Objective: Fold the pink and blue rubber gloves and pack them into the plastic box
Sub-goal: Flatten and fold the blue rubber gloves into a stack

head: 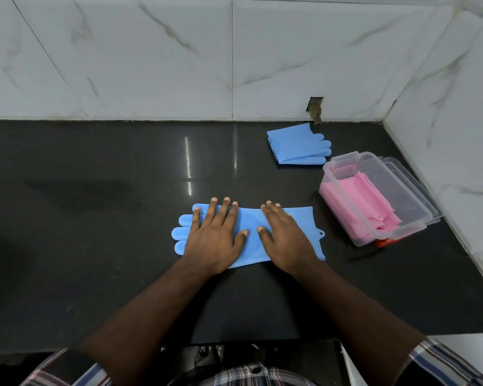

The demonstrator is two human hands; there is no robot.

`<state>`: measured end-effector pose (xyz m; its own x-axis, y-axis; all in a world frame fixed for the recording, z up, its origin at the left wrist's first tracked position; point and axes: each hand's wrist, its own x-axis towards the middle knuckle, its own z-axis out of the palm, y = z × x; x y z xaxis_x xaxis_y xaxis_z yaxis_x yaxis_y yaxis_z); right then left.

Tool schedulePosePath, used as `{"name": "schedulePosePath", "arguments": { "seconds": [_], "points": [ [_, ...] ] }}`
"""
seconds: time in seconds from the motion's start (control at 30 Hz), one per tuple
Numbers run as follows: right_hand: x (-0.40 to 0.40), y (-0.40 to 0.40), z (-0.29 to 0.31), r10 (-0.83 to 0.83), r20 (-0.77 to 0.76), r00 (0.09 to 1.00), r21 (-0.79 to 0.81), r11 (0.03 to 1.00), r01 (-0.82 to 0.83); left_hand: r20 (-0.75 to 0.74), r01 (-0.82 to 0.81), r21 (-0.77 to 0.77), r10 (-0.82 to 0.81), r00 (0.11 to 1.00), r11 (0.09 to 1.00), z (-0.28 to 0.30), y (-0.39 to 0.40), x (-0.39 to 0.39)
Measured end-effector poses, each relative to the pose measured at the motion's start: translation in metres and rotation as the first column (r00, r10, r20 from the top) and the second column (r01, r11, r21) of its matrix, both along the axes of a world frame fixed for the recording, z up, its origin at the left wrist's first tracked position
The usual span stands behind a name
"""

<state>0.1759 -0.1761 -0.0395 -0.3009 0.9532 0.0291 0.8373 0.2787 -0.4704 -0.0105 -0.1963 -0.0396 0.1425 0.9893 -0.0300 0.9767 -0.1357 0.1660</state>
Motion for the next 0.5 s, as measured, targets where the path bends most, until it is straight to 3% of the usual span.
{"name": "schedulePosePath", "arguments": {
  "seconds": [0.33,0.4,0.5],
  "points": [
    [0.007,0.029,0.009,-0.164,-0.270,0.949,0.109,0.974,0.199,0.094,0.094,0.006,-0.094,0.991,0.996,0.012,0.037,0.027],
    [0.009,0.033,0.006,-0.210,-0.348,0.914,0.136,0.953,0.271,0.149,0.083,0.037,-0.088,0.985,0.996,0.014,0.048,0.033],
    [0.011,0.034,0.001,-0.328,-0.443,0.834,0.049,0.920,0.388,0.205,0.088,0.102,-0.107,0.973,0.991,0.016,0.068,0.041]
  ]
}}
